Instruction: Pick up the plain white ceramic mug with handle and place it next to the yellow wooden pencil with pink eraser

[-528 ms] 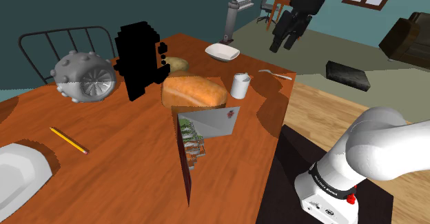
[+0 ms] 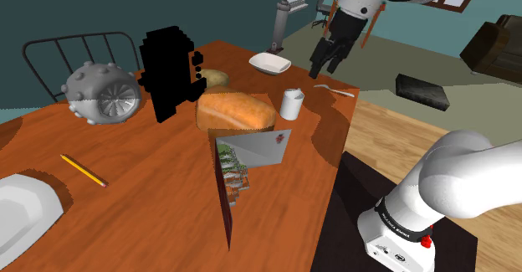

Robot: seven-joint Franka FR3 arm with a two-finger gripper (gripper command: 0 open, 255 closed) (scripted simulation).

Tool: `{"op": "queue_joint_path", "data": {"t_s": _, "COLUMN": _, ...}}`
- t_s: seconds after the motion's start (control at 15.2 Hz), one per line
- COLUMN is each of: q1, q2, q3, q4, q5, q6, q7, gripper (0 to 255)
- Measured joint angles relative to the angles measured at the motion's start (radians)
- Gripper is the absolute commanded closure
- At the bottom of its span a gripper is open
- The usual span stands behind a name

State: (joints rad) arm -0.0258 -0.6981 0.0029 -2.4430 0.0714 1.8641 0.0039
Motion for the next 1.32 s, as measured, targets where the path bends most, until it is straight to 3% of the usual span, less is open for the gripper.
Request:
{"op": "queue_joint_path", "data": {"t_s": 0.59, "q1": -0.041, "q2": 0.248, "q3": -0.001, "q4": -0.061, "q5": -0.060, "q6": 0.350, "q7": -0.004, "gripper": 0}}
{"op": "queue_joint_path", "data": {"t_s": 0.92, "q1": -0.068, "q2": 0.431, "q3": 0.000, "q4": -0.039, "q5": -0.104, "q6": 0.534, "q7": 0.013, "gripper": 0}}
{"op": "queue_joint_path", "data": {"t_s": 1.32, "q1": -0.077, "q2": 0.512, "q3": -0.004, "q4": -0.044, "q5": -0.120, "q6": 0.628, "q7": 0.017, "gripper": 0}}
